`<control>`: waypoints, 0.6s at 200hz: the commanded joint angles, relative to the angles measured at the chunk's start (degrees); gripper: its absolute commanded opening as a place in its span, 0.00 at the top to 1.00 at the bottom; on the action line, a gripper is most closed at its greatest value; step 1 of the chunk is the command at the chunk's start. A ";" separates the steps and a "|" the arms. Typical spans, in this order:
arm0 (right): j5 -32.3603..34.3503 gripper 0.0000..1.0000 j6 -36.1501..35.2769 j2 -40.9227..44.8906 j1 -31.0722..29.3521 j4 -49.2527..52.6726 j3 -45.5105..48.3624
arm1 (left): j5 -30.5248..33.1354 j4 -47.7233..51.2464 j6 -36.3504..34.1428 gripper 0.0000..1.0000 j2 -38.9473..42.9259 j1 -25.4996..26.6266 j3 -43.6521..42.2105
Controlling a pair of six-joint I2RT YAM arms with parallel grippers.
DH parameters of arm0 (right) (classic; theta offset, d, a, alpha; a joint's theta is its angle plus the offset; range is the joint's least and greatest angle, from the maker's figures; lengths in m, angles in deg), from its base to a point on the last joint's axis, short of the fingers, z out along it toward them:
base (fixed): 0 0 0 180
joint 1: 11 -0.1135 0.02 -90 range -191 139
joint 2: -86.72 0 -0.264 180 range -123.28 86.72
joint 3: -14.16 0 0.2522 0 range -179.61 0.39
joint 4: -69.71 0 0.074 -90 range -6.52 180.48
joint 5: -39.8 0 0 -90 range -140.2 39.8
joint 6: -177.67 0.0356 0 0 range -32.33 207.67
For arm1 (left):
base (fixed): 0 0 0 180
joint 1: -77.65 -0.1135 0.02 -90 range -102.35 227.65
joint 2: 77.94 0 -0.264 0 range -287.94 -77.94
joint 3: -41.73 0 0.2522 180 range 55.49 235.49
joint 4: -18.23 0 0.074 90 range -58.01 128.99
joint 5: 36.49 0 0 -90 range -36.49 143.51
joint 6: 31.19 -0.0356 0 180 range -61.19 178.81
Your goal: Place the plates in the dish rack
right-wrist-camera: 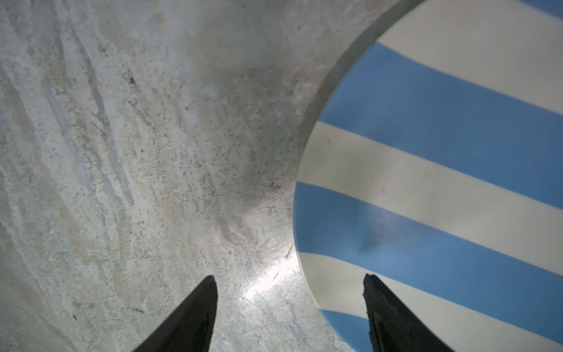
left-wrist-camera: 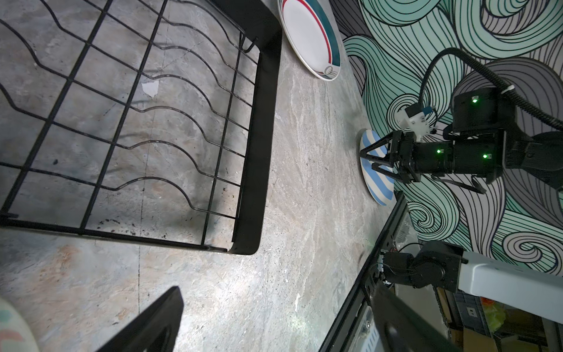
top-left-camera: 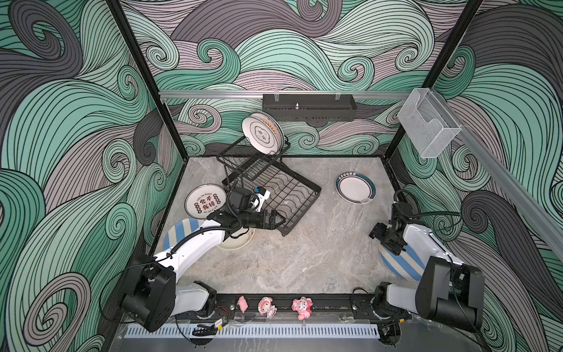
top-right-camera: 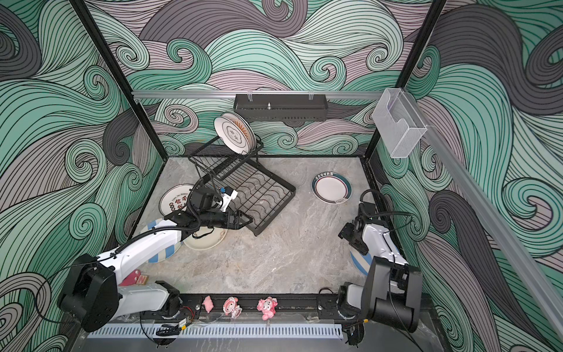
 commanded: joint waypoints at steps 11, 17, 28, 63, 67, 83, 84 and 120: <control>3.55 0.24 1.24 -0.39 1.95 0.55 -1.60 | 0.17 -0.10 0.25 0.01 -1.20 0.25 0.60; 2.59 0.24 1.13 -0.97 2.82 0.39 -1.83 | 0.33 -0.17 0.17 0.01 -1.22 0.15 0.60; 0.37 0.23 0.93 -1.90 4.53 0.38 -2.30 | 0.43 0.41 -0.18 0.01 -1.36 0.11 0.93; -2.80 0.23 -0.14 -6.18 7.08 -0.07 -3.91 | 3.51 3.35 -1.05 0.01 -0.89 0.02 1.90; -3.29 0.23 -0.27 -6.94 7.15 -0.07 -4.15 | 4.06 3.46 -0.93 0.02 -0.80 -0.02 1.87; -5.30 0.23 -0.20 -9.44 7.39 -0.11 -5.02 | 5.07 3.56 -0.94 0.01 -0.64 -0.40 1.39; -5.42 0.23 -0.20 -9.66 7.43 -0.13 -5.08 | 5.12 3.56 -0.89 0.01 -0.64 -0.41 1.34; -8.23 0.22 -0.11 -12.55 7.46 -1.19 -4.81 | 5.13 4.41 -1.11 0.01 -0.65 -1.02 0.99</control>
